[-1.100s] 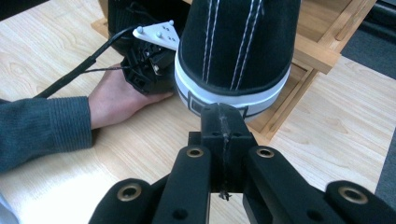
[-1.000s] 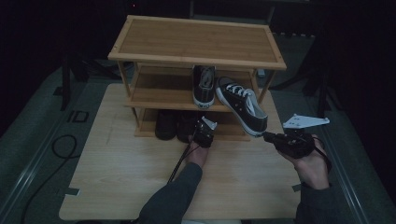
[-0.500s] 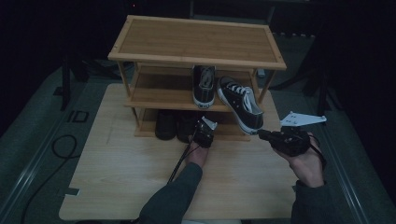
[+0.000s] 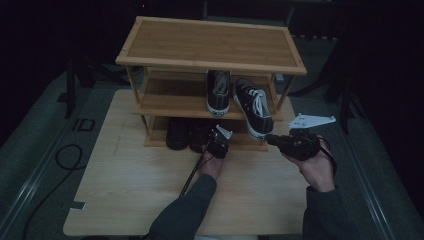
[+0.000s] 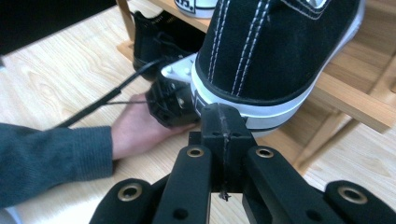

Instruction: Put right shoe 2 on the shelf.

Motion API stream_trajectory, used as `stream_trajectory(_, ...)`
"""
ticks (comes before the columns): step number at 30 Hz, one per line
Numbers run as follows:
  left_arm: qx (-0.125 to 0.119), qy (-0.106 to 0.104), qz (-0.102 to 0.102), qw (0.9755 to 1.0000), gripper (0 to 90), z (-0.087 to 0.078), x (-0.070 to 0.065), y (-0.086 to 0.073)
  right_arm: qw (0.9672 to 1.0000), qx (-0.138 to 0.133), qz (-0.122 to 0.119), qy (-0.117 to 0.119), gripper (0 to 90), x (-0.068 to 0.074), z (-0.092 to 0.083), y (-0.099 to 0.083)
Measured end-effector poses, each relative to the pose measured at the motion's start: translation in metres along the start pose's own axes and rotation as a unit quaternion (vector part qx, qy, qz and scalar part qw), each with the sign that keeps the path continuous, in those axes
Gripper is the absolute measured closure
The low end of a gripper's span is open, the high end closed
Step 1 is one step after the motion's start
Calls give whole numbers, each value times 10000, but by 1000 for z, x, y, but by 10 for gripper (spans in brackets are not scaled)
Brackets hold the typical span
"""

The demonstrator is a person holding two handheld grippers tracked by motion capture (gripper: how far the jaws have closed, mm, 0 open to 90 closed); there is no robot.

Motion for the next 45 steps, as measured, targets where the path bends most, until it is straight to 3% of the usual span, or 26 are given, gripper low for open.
stream_trajectory(5,-2,0,2,10000,900,0,0,0,10000,15,23,-95,900,-4,8,4)
stream_trajectory(27,-8,55,-30,10000,900,0,0,0,9998,-134,15,134,900,-2,28,22)
stream_trajectory(39,2,-13,3,10000,900,0,0,0,9998,-205,-5,50,900,-1,38,30)
stream_trajectory(42,0,-7,4,10000,900,0,0,0,9997,-219,15,-146,900,-4,42,32)
stream_trajectory(45,2,6,17,10000,900,0,1,0,9995,-273,128,-5,900,-6,47,34)
Point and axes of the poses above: each handheld gripper's, and its own axes: z roughly forward along the jaws, y roughly out of its top, x roughly to its left, the point moved 4 cm from there along z, roughly forward along the jaws
